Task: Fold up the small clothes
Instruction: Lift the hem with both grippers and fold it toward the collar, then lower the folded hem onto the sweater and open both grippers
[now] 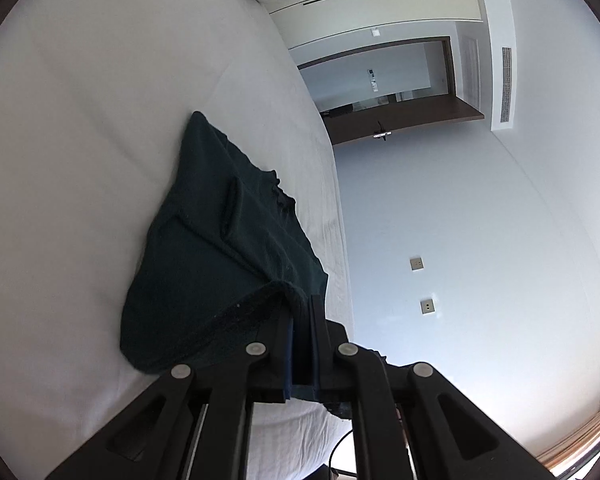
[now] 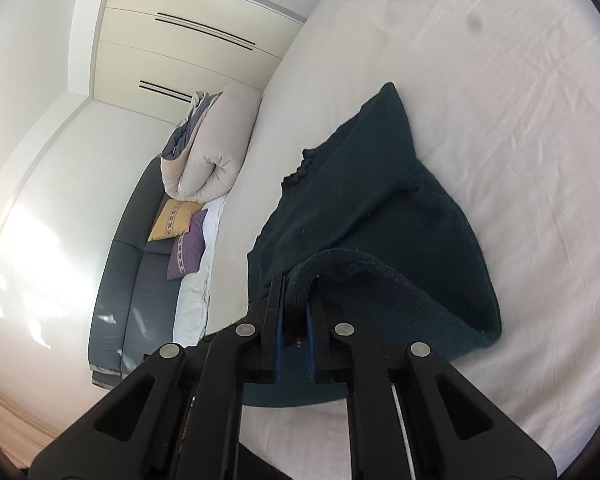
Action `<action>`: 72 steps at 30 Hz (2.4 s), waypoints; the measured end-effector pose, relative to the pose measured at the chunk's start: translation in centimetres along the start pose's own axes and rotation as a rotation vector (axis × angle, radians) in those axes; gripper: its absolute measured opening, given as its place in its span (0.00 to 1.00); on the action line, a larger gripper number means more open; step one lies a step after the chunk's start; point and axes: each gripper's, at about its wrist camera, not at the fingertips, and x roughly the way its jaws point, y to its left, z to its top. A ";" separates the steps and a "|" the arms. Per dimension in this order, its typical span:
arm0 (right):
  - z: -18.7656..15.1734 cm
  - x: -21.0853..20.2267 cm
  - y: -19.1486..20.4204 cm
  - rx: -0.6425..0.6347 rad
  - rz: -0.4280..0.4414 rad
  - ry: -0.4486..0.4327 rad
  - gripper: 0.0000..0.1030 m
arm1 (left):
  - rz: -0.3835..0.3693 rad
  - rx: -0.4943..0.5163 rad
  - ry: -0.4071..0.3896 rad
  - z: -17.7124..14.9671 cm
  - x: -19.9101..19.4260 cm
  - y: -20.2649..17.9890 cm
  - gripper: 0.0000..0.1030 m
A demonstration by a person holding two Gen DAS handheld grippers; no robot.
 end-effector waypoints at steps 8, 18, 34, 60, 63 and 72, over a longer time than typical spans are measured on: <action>9.6 7.3 0.1 0.001 -0.057 -0.031 0.08 | 0.067 0.007 -0.025 8.7 7.2 0.3 0.06; 18.3 16.8 -3.5 0.063 -0.176 -0.046 0.09 | 0.238 -0.011 -0.041 14.3 14.4 5.1 0.09; 16.6 18.1 -0.8 -0.102 -0.238 -0.049 0.77 | 0.363 0.295 -0.083 9.1 15.9 -0.3 0.72; 12.3 15.1 -4.4 -0.069 -0.204 -0.234 0.21 | 0.567 0.318 -0.184 7.6 18.7 3.8 0.26; 11.6 18.0 -1.9 -0.154 -0.148 -0.131 0.21 | 0.588 0.433 -0.244 6.8 19.5 -0.3 0.84; 12.8 26.9 -2.9 -0.107 -0.179 -0.006 0.20 | 0.707 0.479 -0.168 10.0 24.6 2.8 0.83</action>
